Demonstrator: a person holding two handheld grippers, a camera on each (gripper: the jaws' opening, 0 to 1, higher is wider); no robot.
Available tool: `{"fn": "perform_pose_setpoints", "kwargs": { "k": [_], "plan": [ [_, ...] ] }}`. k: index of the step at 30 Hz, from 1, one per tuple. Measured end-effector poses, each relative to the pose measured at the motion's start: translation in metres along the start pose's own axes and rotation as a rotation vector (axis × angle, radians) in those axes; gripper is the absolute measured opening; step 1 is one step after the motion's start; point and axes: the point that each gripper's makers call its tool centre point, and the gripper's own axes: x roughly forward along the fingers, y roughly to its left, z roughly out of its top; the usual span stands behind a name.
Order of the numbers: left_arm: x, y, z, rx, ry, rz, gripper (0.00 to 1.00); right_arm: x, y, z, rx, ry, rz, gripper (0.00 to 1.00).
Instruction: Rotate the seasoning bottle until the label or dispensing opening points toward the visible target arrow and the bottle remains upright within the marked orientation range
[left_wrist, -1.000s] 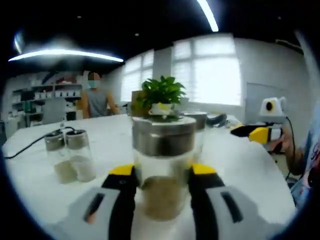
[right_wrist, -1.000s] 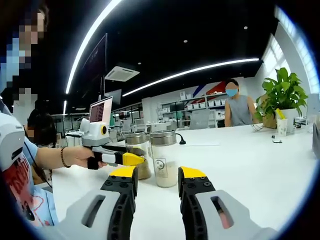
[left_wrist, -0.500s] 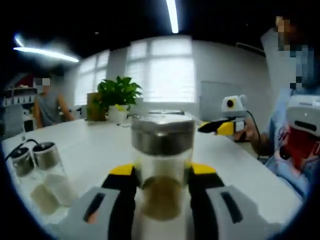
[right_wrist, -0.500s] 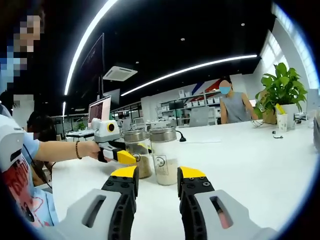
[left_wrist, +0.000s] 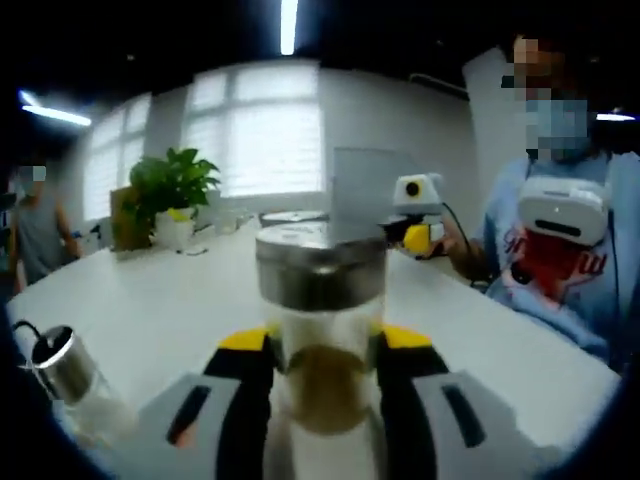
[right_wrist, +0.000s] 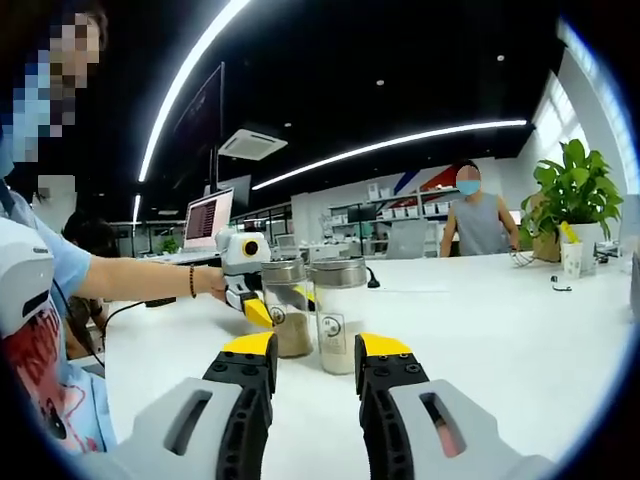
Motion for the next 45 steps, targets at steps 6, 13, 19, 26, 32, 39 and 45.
{"fn": "perform_pose_setpoints", "kwargs": {
  "k": [6,13,19,26,32,39,45],
  "plan": [
    [0.001,0.001,-0.001,-0.003,0.000,-0.063,0.42,0.003,0.003,0.000,-0.011,-0.002,0.007,0.31],
    [0.002,-0.003,-0.003,-0.004,0.014,-0.107,0.42,0.005,0.004,-0.001,-0.012,0.004,0.009,0.31],
    [0.003,-0.002,-0.008,-0.099,0.024,-0.058,0.46,0.005,0.007,0.000,-0.027,0.003,0.012,0.31],
    [-0.008,0.009,-0.017,-0.043,0.091,0.197,0.65,0.002,0.004,-0.004,-0.015,0.011,-0.004,0.30],
    [-0.024,0.005,-0.006,-0.092,-0.005,0.444,0.84,0.001,0.003,-0.005,-0.013,0.011,-0.004,0.30],
    [-0.022,-0.005,0.004,-0.159,-0.025,0.691,0.84,-0.002,-0.011,0.001,-0.045,-0.007,-0.092,0.32],
    [-0.018,-0.007,0.026,-0.111,-0.059,0.815,0.76,-0.004,-0.012,-0.001,-0.019,-0.005,-0.086,0.33]
  ]
}}
